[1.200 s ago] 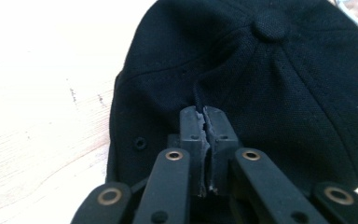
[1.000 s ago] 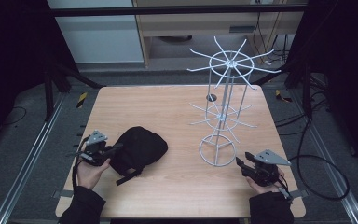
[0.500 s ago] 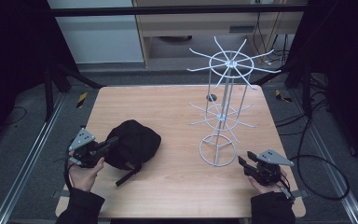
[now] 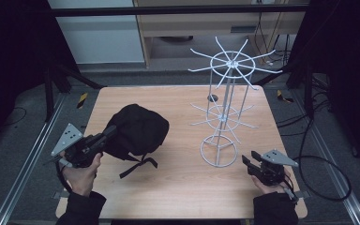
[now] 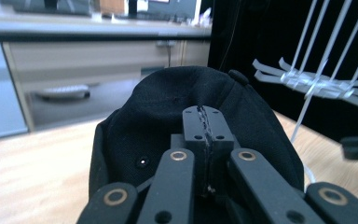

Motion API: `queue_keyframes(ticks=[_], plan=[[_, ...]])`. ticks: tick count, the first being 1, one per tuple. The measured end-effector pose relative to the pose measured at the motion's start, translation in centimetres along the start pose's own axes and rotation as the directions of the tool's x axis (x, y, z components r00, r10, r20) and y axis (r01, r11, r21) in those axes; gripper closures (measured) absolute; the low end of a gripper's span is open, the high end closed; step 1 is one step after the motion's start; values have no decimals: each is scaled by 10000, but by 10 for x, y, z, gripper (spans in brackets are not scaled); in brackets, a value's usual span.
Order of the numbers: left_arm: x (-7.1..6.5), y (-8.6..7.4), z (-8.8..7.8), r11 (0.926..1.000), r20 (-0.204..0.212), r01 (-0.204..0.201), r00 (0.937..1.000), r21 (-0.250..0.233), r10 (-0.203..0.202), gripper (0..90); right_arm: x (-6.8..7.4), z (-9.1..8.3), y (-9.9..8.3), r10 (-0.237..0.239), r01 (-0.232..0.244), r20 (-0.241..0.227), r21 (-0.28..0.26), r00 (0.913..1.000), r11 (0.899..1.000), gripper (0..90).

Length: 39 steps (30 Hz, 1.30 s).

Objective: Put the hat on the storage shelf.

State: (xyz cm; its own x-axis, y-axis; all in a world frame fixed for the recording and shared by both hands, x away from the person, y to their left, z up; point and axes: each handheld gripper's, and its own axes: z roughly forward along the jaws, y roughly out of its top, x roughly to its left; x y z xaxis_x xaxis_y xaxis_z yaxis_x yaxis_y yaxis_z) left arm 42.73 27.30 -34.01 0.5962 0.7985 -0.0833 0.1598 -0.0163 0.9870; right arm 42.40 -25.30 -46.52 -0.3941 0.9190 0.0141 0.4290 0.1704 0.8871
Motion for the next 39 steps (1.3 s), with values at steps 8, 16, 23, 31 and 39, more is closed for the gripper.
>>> queue_keyframes(ticks=[8,16,23,31,39], plan=[[-8,29,-2,9876,265,414,9989,-1512,-378,895,-3,-1,0,13,-13,96,-63,10000,10000,561],[-15,55,2,9530,652,1006,9942,-2859,-854,895,-7,-1,-1,98,-97,155,-65,9998,9999,561],[-23,77,1,9121,1125,1421,9879,-3847,-1065,896,-7,0,-1,80,-80,166,-19,9998,10000,562],[-31,99,-5,8608,1366,1651,9842,-4815,-1123,896,-8,0,-1,76,-76,153,-18,9999,10000,562],[-37,123,-5,8329,1427,1654,9842,-5282,-1049,896,-8,1,-2,96,-96,113,6,9999,10000,562]])
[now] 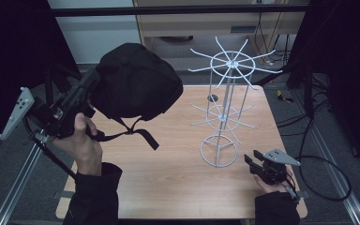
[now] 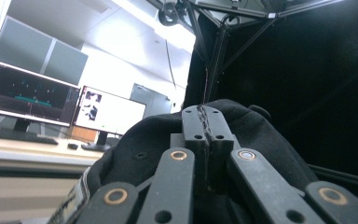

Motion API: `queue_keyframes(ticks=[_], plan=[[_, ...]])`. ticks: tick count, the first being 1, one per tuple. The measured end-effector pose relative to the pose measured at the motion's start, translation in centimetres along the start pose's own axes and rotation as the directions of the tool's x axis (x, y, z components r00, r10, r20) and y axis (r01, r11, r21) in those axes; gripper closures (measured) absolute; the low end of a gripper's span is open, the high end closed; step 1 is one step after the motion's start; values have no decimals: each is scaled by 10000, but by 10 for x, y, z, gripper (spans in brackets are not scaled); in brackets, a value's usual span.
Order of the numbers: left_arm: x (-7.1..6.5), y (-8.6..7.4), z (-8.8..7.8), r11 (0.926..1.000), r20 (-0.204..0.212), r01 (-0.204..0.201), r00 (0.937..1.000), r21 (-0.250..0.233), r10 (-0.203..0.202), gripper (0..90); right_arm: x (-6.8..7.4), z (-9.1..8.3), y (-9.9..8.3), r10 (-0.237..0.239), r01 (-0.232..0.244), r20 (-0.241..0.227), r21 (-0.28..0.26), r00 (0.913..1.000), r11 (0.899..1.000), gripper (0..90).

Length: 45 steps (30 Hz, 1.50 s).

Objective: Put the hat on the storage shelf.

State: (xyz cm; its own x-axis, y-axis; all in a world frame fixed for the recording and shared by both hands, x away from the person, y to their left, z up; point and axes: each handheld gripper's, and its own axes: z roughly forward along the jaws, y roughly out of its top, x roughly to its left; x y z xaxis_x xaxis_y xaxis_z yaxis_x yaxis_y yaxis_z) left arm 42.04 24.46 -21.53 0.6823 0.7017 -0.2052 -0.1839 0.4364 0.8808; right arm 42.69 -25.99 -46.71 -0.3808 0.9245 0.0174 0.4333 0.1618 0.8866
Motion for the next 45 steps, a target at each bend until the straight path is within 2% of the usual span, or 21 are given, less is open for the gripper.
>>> queue_keyframes(ticks=[4,10,14,18,25,32,45], plan=[[-6,8,9,9999,108,19,9999,-152,-17,896,0,0,0,3,-3,-1,21,10000,10000,562],[-13,21,26,9989,23,65,10000,-465,-64,896,-1,1,0,-63,63,11,1,10000,10000,563],[-16,27,41,9990,-7,21,10000,-458,-22,895,-1,1,-1,-83,83,4,-20,10000,10000,562],[-19,30,53,9977,12,210,9998,-637,-209,895,-1,1,-1,-36,36,-37,11,10000,10000,562],[-25,17,69,9983,107,289,9995,-505,-284,895,-1,1,-1,-37,37,-57,13,10000,10000,562],[-27,2,77,9987,130,436,9990,-271,-433,895,-1,1,-1,-27,27,-88,-4,10000,10000,562],[-6,-27,61,9958,41,835,9965,380,-837,892,-1,1,-1,-47,48,-79,25,10000,10000,560]])
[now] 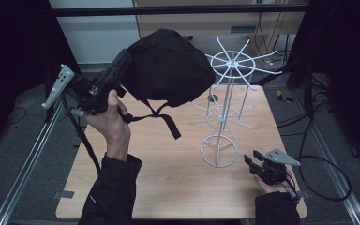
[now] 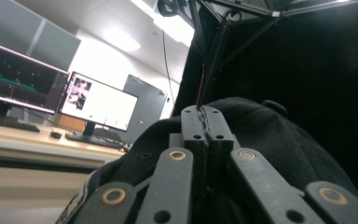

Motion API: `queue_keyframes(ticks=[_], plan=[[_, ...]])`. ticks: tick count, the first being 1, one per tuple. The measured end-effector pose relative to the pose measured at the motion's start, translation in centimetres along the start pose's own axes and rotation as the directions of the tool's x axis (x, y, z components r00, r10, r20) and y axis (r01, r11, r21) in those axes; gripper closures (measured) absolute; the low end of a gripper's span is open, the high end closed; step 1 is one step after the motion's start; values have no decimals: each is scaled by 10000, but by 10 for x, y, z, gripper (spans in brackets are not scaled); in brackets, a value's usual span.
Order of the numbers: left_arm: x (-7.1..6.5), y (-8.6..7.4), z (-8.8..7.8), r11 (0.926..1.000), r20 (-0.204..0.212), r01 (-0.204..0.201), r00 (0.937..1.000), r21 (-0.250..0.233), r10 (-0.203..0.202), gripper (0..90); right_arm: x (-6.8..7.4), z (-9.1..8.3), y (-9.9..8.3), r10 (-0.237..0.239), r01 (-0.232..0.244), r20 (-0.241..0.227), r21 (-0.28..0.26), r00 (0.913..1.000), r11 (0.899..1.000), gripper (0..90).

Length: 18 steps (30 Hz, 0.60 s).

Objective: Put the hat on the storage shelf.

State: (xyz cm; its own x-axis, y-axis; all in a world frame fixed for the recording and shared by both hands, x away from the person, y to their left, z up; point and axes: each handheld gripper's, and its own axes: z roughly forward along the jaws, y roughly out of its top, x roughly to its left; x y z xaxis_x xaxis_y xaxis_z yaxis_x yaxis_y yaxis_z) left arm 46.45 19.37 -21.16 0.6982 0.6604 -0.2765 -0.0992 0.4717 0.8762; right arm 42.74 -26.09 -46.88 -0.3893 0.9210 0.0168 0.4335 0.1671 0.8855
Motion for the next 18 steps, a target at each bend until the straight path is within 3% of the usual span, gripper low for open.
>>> queue_keyframes(ticks=[8,14,18], plan=[[16,-23,-16,9952,-43,-61,10000,976,66,884,1,2,0,-128,128,17,2,9999,9999,544],[31,-52,-27,9856,-88,186,9998,1682,-174,881,1,3,-1,-134,134,2,43,9999,9999,535],[36,-69,-29,9760,-67,141,9999,2173,-129,877,1,3,-1,-111,111,-8,81,9999,9999,526]])
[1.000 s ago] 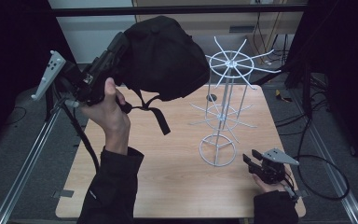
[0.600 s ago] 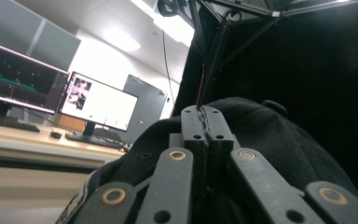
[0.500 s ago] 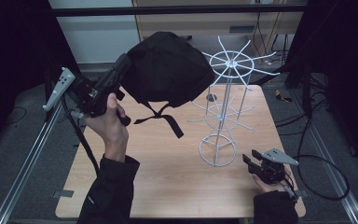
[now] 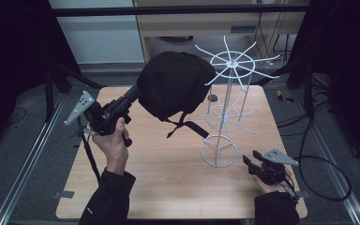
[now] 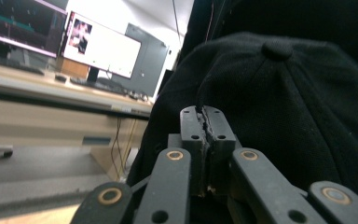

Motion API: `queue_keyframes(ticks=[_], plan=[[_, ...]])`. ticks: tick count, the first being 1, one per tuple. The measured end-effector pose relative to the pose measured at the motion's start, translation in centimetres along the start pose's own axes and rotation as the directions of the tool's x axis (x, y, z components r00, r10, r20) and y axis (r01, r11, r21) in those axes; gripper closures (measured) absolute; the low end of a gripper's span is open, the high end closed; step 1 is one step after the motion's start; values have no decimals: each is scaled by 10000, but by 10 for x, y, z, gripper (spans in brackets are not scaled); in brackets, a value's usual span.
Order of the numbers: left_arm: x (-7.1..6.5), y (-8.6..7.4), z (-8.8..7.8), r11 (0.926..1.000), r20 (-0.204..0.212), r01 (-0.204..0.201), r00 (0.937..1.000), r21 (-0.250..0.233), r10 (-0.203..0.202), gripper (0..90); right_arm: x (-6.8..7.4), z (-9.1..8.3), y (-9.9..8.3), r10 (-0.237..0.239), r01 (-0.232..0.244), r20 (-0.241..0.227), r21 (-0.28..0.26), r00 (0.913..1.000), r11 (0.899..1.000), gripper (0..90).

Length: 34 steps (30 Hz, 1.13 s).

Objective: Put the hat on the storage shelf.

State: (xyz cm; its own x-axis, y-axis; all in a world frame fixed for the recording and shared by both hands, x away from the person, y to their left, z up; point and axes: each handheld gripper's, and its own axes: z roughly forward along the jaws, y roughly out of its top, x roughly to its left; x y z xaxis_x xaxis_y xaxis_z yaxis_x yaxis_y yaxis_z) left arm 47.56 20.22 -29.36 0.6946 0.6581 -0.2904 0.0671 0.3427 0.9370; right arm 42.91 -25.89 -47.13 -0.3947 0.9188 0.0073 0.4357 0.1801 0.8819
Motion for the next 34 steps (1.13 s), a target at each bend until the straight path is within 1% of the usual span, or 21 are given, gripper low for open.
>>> queue_keyframes(ticks=[1,5,7,10,14,15,17,20,22,23,26,27,28,29,30,31,32,34], plan=[[0,-3,1,10000,15,23,10000,76,-24,876,0,0,0,-9,9,-3,-3,10000,10000,523],[2,-15,4,9986,93,-89,9999,515,84,872,0,1,0,-20,20,8,6,10000,10000,515],[1,-22,6,9958,105,-248,9997,879,239,870,0,1,0,-3,3,0,19,10000,10000,512],[0,-32,9,9882,109,-582,9983,1420,573,861,0,1,-1,11,-10,-16,37,10000,10000,508],[1,-43,13,9778,137,-802,9968,1936,791,857,0,1,-1,-28,28,7,11,10000,10000,504],[1,-44,14,9747,141,-843,9964,2071,832,857,0,1,-1,-7,7,6,16,10000,10000,503],[1,-46,14,9672,106,-1088,9940,2297,1093,837,0,2,-1,-46,46,26,-8,10000,10000,500],[2,-47,9,9549,-61,-1433,9887,2602,1501,769,0,1,-1,-11,11,27,-12,10000,10000,496],[5,-48,1,9453,-278,-1660,9831,2808,1809,718,0,1,-1,-17,17,53,-25,10000,10000,489],[7,-48,-3,9425,-392,-1721,9808,2866,1910,680,-1,1,-1,-40,40,91,-51,10000,10000,485],[14,-50,-20,9279,-782,-1798,9732,3266,2161,593,-1,1,-1,-25,26,155,-88,9999,10000,462],[16,-52,-26,9218,-893,-1795,9709,3435,2223,562,-1,1,-1,-22,24,180,-99,9998,9999,452],[20,-55,-34,9108,-1000,-1847,9665,3693,2365,535,-1,1,-1,-23,25,206,-111,9998,9999,442],[22,-58,-39,9036,-1121,-1849,9630,3865,2450,506,-1,1,-1,1,3,246,-142,9997,9999,423],[25,-61,-45,8970,-1296,-1761,9603,4054,2471,485,-1,1,-1,13,-9,271,-175,9996,9998,411],[29,-65,-51,8923,-1386,-1647,9602,4203,2425,461,-1,1,-1,66,-62,280,-166,9996,9998,397],[33,-69,-58,8848,-1454,-1550,9597,4395,2403,439,-2,1,-2,84,-78,314,-174,9995,9998,386],[42,-79,-72,8606,-1655,-1391,9544,4899,2484,406,-2,1,-2,104,-98,376,-164,9992,9998,360]])
